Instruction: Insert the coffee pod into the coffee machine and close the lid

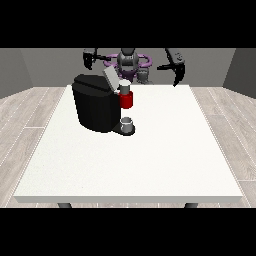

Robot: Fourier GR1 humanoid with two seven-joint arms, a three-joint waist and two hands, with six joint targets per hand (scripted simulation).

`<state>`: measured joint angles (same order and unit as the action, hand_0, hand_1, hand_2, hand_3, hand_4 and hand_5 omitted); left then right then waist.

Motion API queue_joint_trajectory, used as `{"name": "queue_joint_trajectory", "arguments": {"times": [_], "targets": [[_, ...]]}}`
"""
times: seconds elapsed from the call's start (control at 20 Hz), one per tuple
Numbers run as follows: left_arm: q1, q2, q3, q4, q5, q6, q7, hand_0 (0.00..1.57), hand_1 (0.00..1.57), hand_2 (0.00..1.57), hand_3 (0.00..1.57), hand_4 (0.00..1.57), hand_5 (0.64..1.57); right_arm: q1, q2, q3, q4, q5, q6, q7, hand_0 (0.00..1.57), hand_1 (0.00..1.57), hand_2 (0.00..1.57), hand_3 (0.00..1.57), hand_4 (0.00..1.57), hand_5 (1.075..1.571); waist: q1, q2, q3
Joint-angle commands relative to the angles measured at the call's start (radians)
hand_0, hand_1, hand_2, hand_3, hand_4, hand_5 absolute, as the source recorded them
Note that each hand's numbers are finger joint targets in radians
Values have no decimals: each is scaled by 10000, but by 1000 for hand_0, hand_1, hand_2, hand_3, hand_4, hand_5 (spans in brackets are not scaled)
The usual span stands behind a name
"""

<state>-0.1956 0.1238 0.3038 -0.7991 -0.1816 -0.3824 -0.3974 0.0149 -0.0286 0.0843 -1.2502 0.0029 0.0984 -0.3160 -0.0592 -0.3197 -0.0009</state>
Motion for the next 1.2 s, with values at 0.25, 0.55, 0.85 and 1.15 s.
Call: {"name": "queue_joint_trajectory", "arguments": {"times": [0.25, 0.55, 0.85, 1.15], "targets": [[466, -64, 56, -552, 413, 79, -215, 0, 0, 0, 0, 129, 1571, -680, 173, 1105, -3202, 829, -768, 1015, 0, 0, 0, 0, 200, 1571, -147, 553, 7], [1002, -314, -593, -1994, 789, -689, -104, 0, 0, 0, 0, 174, 1571, -591, 282, 1433, -3809, 1536, -2101, 1842, 0, 0, 0, 0, 444, 1571, 955, 1328, 12], [604, 101, -499, -2133, 1009, -583, -987, 0, 0, 0, 0, 185, 1571, -1997, 285, 1730, -3496, 1683, -2812, 2159, 0, 0, 0, 0, 269, 1571, 944, 2561, 8], [996, -193, -1243, -3310, 769, -585, -746, 0, 0, 0, 0, 376, 1571, -3741, 283, 434, -2192, 2267, -3109, 2484, 0, 0, 0, 0, 225, 1571, 1671, 2984, 9]]}}
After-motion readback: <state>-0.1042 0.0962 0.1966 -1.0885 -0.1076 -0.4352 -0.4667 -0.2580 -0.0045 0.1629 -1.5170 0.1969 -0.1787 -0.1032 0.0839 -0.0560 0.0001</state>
